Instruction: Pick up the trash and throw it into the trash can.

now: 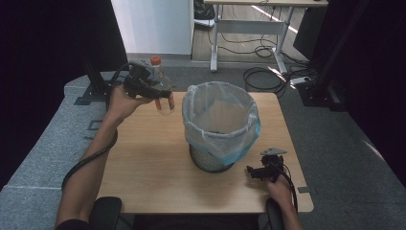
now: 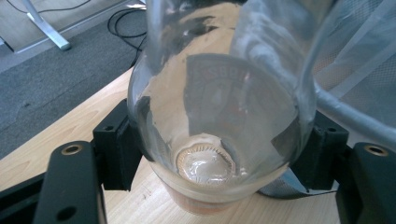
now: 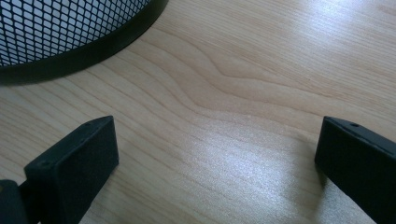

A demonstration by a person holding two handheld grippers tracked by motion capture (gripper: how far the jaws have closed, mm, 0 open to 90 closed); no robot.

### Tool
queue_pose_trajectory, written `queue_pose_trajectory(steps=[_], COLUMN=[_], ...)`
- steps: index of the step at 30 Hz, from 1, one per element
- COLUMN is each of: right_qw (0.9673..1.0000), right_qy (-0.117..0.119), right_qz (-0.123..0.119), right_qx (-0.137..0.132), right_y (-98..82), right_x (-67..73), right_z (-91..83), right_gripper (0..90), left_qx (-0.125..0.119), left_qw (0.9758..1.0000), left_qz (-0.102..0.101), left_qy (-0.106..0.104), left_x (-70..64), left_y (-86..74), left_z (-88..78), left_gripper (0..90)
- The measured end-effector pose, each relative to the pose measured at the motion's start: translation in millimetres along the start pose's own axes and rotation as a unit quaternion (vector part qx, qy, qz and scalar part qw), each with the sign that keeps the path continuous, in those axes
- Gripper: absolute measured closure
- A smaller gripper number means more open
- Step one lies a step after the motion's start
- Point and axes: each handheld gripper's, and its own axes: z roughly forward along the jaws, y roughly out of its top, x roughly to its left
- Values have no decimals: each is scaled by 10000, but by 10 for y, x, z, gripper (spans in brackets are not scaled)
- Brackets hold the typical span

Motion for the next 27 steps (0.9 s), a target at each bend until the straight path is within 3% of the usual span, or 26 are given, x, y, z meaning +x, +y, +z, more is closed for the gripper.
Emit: queue_pose_trajectory(steps=[12, 27], right_qw=[10000, 10000], right_qy=[0, 0], right_qz=[-1, -1], right_qx=[0, 1], right_y=[0, 0], right_x=[0, 0], right_z=[0, 0], right_gripper=[0, 0], left_qx=[-59, -155], left_qw=[9998, 9992], left_qz=[96, 329], left_qy=[-163, -142], left_x=[-123, -305], left_y=[295, 697], left_z=[-151, -306], left_gripper=[280, 280])
